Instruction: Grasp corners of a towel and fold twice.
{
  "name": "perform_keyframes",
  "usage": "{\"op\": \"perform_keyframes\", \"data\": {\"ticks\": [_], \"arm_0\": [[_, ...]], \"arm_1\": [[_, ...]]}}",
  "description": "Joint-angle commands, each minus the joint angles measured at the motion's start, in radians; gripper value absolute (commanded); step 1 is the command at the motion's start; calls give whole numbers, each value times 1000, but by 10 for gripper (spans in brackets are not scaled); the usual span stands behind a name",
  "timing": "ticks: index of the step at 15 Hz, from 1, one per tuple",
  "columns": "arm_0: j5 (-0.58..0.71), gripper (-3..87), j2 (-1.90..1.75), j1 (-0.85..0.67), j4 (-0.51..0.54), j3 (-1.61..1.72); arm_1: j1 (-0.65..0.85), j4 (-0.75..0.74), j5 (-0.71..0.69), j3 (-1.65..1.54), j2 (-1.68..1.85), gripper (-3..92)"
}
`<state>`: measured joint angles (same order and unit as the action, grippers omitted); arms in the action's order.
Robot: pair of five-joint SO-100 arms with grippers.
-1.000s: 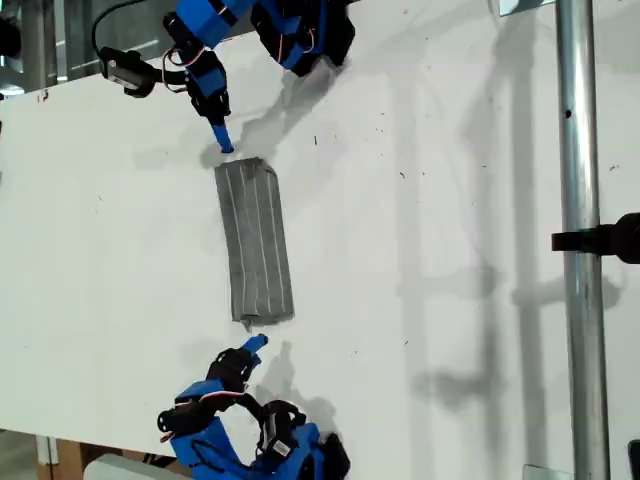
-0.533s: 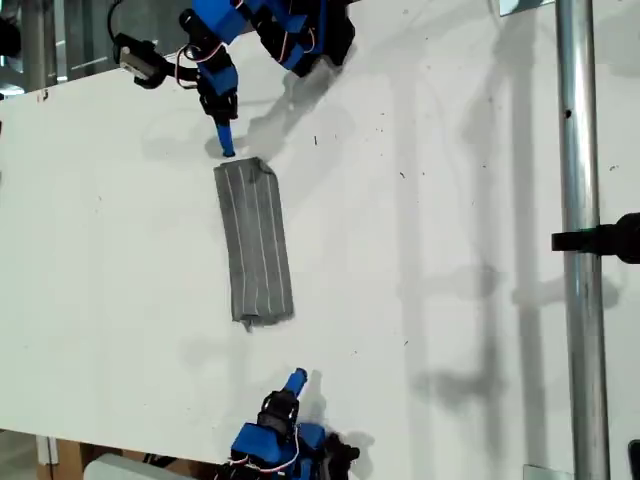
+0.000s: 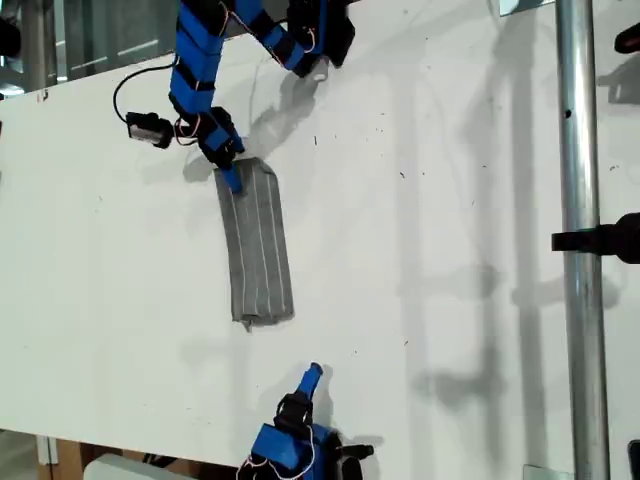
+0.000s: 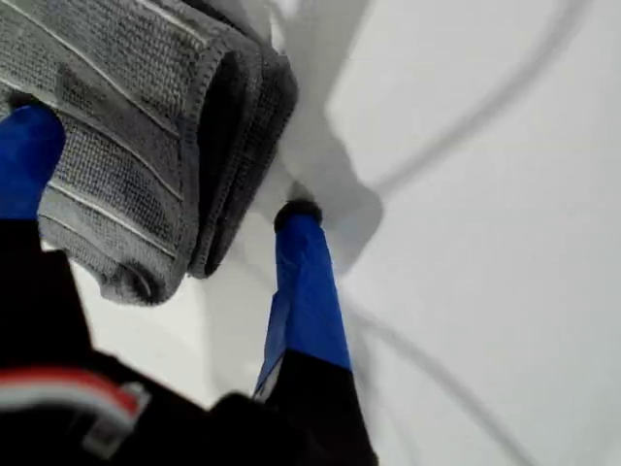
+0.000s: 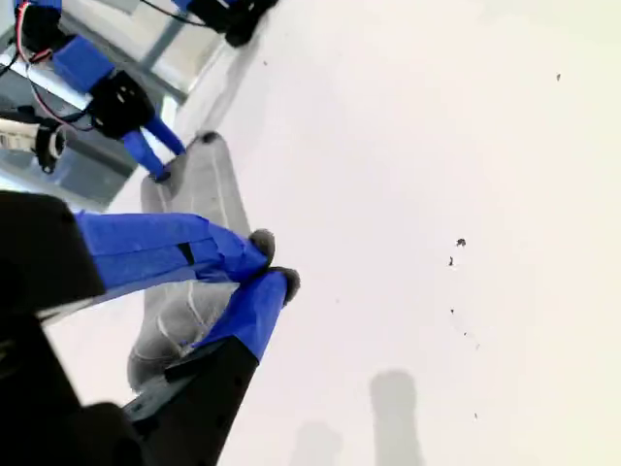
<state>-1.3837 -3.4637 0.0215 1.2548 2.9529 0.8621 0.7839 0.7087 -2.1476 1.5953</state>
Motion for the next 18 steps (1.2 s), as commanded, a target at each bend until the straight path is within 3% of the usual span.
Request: {"op": "perform_keyframes", "data": {"ticks": [1,4,5,6,8,9,11,14,16,18], "arm_0": [[-29,21,-8,6,-23,15],[-41,25,-8,9,-21,29],[-41,25,-8,11,-21,28],[-43,25,-8,15,-21,28],[-44,25,-8,20,-21,28],[-43,25,-8,21,-21,28],[-34,25,-8,15,-26,29],[-21,25,-8,14,-31,29],[-17,26,-8,18,-34,28],[-23,25,-8,38,-29,26]], "arm_1": [[-35,8,3,183,-101,430],[-124,-6,3,313,-202,363],[-147,-11,3,348,-221,311],[-161,12,15,371,-229,148],[-175,109,17,370,-181,115],[-178,187,18,350,-127,22],[-190,278,44,192,107,-2],[-173,683,181,127,383,-2],[-202,876,279,107,479,-2],[-324,942,414,137,477,-3]]}}
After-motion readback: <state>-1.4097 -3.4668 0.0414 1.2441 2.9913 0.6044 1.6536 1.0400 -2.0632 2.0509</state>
